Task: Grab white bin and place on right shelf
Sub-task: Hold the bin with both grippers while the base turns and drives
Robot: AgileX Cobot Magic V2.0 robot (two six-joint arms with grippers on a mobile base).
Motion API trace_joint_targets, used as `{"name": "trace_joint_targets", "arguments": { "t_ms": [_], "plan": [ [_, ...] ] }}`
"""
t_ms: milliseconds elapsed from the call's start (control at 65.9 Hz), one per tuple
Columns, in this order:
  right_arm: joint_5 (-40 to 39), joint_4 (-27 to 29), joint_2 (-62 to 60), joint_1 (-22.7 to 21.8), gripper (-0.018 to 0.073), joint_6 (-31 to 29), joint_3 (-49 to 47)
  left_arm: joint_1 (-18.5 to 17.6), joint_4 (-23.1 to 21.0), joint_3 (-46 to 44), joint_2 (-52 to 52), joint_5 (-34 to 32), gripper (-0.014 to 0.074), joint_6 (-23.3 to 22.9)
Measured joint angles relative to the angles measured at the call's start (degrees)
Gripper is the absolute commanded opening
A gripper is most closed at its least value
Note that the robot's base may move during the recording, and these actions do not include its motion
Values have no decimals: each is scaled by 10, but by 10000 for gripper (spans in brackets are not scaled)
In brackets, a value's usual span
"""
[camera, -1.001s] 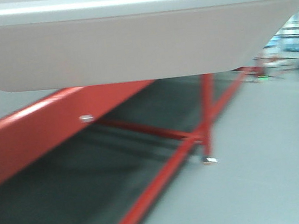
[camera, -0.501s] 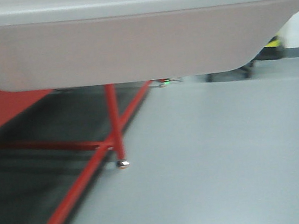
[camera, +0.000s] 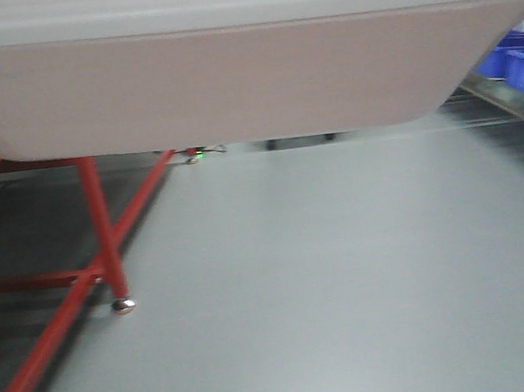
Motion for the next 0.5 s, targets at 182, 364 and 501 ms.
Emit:
{"name": "trace_joint_targets", "arguments": {
  "t_ms": [182,364,501],
  "plan": [
    [0,0,0,0,330,0,0,0,0,0,7,0,220,0],
    [0,0,0,0,330,0,0,0,0,0,24,3,220,0],
    [0,-1,0,0,330,0,0,0,0,0,26,4,220,0]
  ]
}}
